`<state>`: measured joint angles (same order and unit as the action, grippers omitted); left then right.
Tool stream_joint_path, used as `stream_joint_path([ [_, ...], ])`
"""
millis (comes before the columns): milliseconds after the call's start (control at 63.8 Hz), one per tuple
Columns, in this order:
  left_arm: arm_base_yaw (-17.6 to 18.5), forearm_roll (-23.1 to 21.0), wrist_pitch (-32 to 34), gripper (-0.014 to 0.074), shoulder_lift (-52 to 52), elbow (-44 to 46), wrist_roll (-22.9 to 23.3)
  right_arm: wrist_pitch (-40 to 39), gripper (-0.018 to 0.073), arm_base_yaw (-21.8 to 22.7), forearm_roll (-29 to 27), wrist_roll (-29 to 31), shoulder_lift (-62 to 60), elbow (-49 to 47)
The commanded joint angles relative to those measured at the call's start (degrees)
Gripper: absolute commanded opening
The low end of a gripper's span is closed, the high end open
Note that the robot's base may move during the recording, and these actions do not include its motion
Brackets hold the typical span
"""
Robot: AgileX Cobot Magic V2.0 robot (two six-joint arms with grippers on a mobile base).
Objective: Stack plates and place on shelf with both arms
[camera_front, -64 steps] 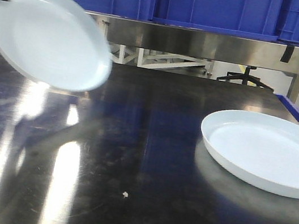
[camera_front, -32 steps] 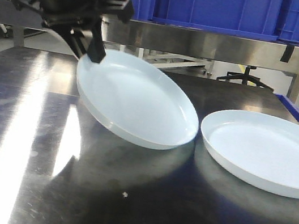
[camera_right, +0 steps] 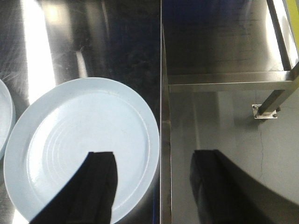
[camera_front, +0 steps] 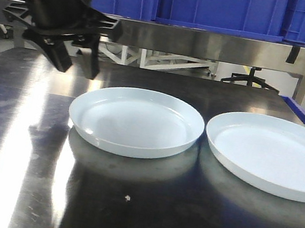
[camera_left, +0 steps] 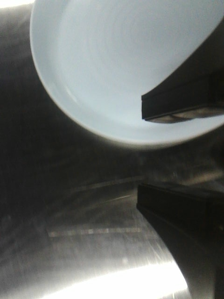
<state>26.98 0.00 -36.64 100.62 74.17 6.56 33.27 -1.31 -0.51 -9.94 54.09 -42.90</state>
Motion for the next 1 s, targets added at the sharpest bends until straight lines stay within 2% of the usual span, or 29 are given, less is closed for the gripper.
stream_joint_path([
  [0, -1.26, 0.00, 1.19, 0.0262, -3.05, 2.00, 0.77, -3.44, 0.0469, 0.27, -0.02, 0.44, -0.40, -2.06],
  [47, -1.87, 0.00, 1.19, 0.0173, -3.73, 2.00, 0.77, -3.44, 0.0469, 0.27, -0.02, 0.44, -0.40, -2.06],
  [78, -2.49, 0.00, 1.19, 0.0077, -4.43, 2.00, 0.86, -3.44, 0.0469, 0.27, -0.02, 0.44, -0.40, -2.06],
  [94, -2.74, 0.00, 1.33, 0.0065, -4.82, 2.00, 0.86, -3.44, 0.0469, 0.27, -0.02, 0.44, -0.40, -2.06],
  [157, -4.01, 0.00, 1.76, 0.0106, -6.84, 2.00, 1.00, -3.44, 0.0469, 0.27, -0.02, 0.44, -0.40, -2.06],
  [392, -11.92, 0.00, 1.18, 0.0087, -17.96, 0.51, 2.21, -3.72, 0.0469, 0.27, -0.02, 0.44, -0.40, -2.06],
  [486, -15.18, 0.00, 3.46, 0.0087, -23.79, -2.91, 2.21, -3.99, 0.0469, 0.27, -0.02, 0.44, -0.40, -2.06],
  [643, -19.30, 0.00, 12.29, 0.0087, -34.53, -15.12, 2.21, -3.52, 0.0469, 0.27, -0.02, 0.44, -0.40, -2.06],
  [737, -20.19, -0.34, 17.10, 0.0087, -41.08, -24.46, 2.76, -3.23, 0.0469, 0.27, -0.02, 0.44, -0.40, -2.06],
  [816, -20.29, -0.56, 19.06, 0.0087, -45.82, -31.33, 2.76, -3.05, 0.0469, 0.27, -0.02, 0.44, -0.40, -2.06],
  [988, -20.29, -0.63, 18.99, 0.0087, -55.42, -43.07, 2.76, -2.75, 0.0469, 0.27, -0.02, 0.44, -0.40, -2.06],
])
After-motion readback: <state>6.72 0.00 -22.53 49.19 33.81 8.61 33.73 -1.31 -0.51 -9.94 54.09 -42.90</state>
